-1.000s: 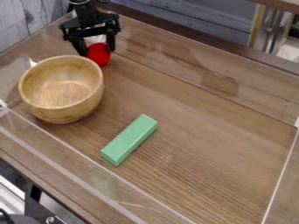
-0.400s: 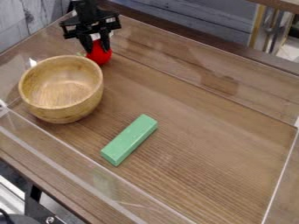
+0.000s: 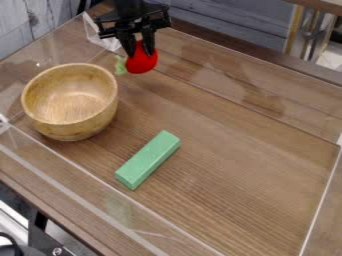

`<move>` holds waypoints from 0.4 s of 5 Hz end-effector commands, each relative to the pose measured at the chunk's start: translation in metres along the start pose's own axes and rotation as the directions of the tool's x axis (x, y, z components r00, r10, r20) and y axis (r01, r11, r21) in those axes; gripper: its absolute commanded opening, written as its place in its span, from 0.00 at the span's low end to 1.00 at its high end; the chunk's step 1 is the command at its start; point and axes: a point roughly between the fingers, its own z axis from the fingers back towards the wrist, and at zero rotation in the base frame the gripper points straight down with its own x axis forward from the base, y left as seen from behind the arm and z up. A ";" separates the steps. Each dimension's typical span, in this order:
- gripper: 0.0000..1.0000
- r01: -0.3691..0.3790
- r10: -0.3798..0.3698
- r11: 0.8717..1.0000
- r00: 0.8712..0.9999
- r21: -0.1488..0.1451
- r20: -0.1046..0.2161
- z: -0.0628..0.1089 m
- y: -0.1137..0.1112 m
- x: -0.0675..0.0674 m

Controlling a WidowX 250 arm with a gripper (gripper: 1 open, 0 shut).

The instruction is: Move the red fruit to the right

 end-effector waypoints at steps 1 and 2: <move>0.00 0.025 -0.024 0.999 0.998 -0.021 0.057 0.019 -0.035 -0.020; 0.00 0.104 -0.103 0.994 0.994 -0.031 0.038 0.009 -0.059 -0.051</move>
